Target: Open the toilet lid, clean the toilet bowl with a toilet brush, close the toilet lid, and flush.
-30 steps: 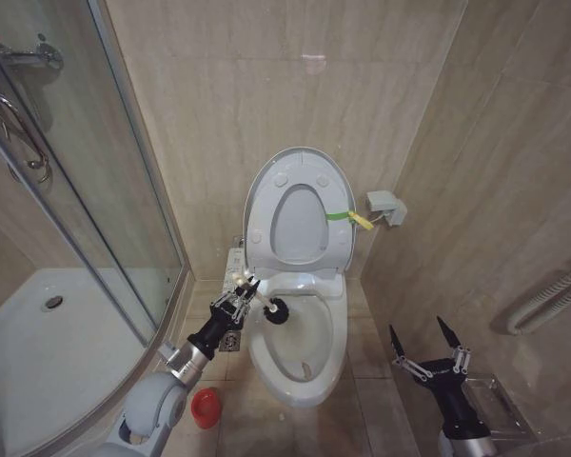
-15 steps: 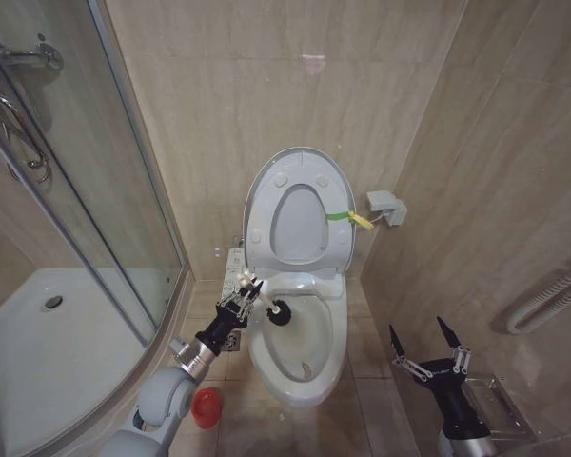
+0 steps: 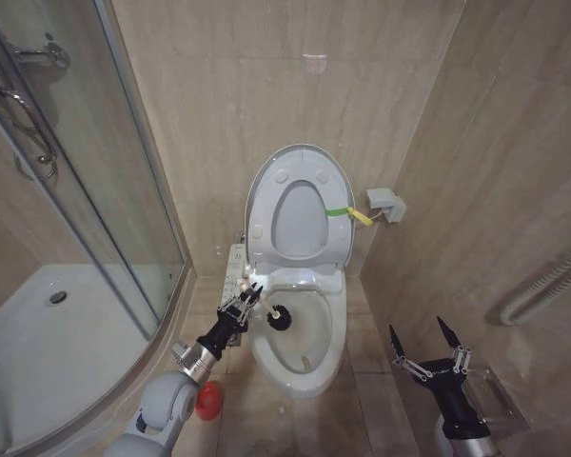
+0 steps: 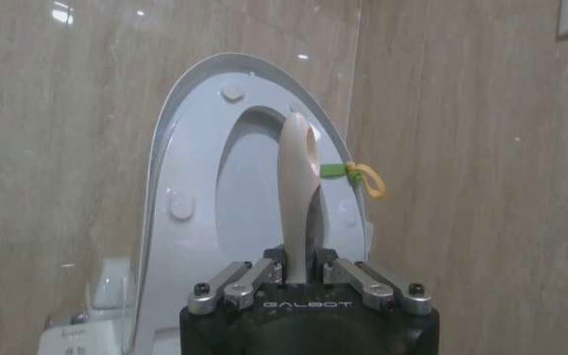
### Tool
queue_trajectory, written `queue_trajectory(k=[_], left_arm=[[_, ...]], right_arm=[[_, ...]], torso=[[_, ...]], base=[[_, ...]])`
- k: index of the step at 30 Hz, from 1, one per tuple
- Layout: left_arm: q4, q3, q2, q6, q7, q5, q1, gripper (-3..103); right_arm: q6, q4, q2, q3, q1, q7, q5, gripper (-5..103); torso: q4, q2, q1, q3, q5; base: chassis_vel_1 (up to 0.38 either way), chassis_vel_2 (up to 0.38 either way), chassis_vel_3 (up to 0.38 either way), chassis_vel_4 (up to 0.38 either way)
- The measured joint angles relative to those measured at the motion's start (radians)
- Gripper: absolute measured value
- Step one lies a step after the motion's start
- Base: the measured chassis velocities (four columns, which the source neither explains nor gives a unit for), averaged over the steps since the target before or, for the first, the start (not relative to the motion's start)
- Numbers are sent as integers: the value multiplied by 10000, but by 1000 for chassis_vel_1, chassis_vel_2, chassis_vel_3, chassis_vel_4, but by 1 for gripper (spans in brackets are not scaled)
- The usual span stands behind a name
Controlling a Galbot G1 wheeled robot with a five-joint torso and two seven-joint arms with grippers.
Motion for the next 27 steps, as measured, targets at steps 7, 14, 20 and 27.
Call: queue_trajectory(k=[7,14,20,27], left_arm=[[1205,133,-61,-809,308,-508,-327,18],[2673,481,-258,-1928,743,-989,-893,18],[3266,879,-305,-1890,608,-803,-1366,18],[3349,1463,-38,-837,-96,-211,-1806,18]], right_arm=[[0,0,0,0,-1,0,0,100],[0,0,0,0,1,0,0,100],[0,0,0,0,0,0,0,100],[0,0,0,0,0,0,0,100]], torso=[[-1,1,-1,0,-1],[2,-2,8,4,0],[0,-2,6,3,-1],[1,-2,4,3,0]], base=[[64,-92,-68,62],[0,0,0,0],[0,0,0,0],[0,0,0,0]])
